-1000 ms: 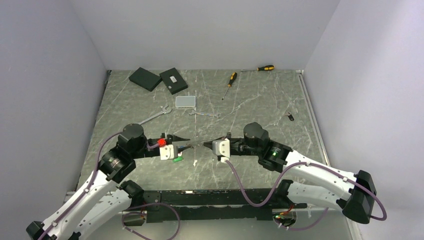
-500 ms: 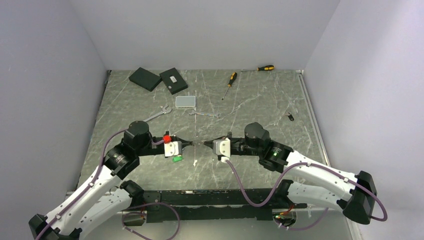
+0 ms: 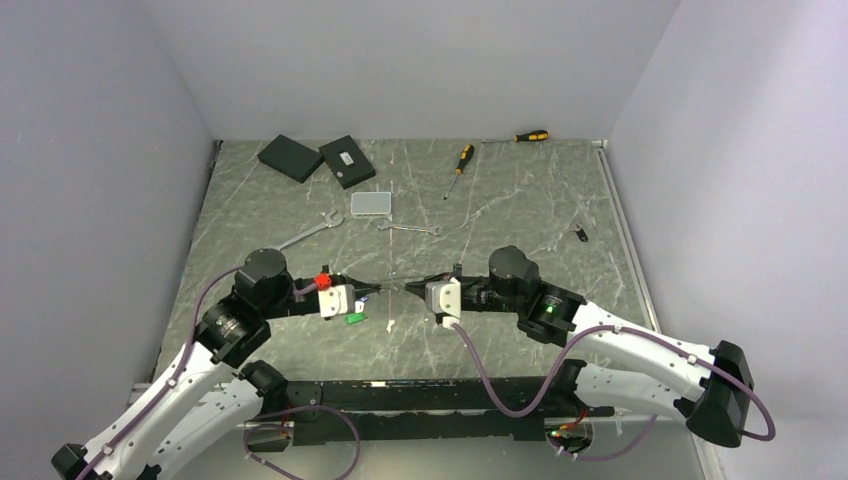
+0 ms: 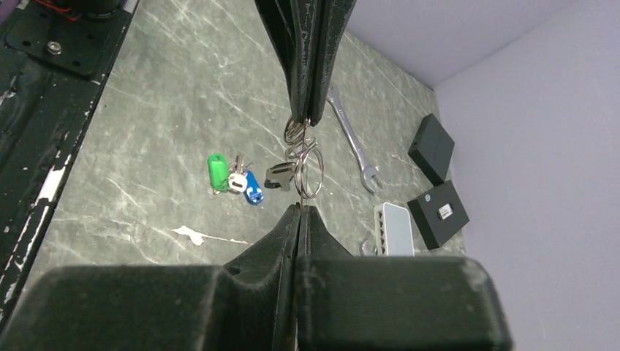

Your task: Put the keys on the keyring

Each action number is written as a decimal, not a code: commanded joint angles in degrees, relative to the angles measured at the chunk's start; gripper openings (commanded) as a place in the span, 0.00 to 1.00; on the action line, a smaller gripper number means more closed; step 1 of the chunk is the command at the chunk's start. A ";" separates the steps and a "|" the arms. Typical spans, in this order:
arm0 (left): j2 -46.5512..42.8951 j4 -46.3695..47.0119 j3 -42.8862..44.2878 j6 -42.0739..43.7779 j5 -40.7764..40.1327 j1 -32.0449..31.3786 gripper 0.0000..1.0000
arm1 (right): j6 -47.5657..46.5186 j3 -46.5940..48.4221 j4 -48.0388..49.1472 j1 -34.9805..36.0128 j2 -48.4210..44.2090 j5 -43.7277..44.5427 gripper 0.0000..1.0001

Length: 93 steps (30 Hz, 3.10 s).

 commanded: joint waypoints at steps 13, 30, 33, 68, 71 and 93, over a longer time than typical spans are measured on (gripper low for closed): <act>-3.78 13.08 1.33 -24.25 -24.63 -0.07 0.00 | -2.19 -0.52 0.51 1.89 -0.16 3.69 0.00; -5.45 26.53 -6.63 -20.08 -19.07 -0.06 0.00 | -1.92 0.33 -0.40 2.88 1.34 3.64 0.00; -6.29 32.47 -9.22 -20.45 -15.67 -0.07 0.00 | -1.54 0.19 -0.03 2.88 1.04 2.97 0.00; 8.97 -5.43 10.22 12.29 18.46 -0.07 0.33 | -2.64 0.67 -2.64 3.93 -4.12 -0.76 0.00; 11.10 -6.37 11.05 13.12 20.38 -0.14 0.30 | -4.50 1.24 -4.65 4.74 -2.78 1.11 0.00; 22.95 -11.68 10.52 12.11 20.50 -2.26 0.47 | -3.88 3.35 -8.63 6.48 1.79 7.54 0.00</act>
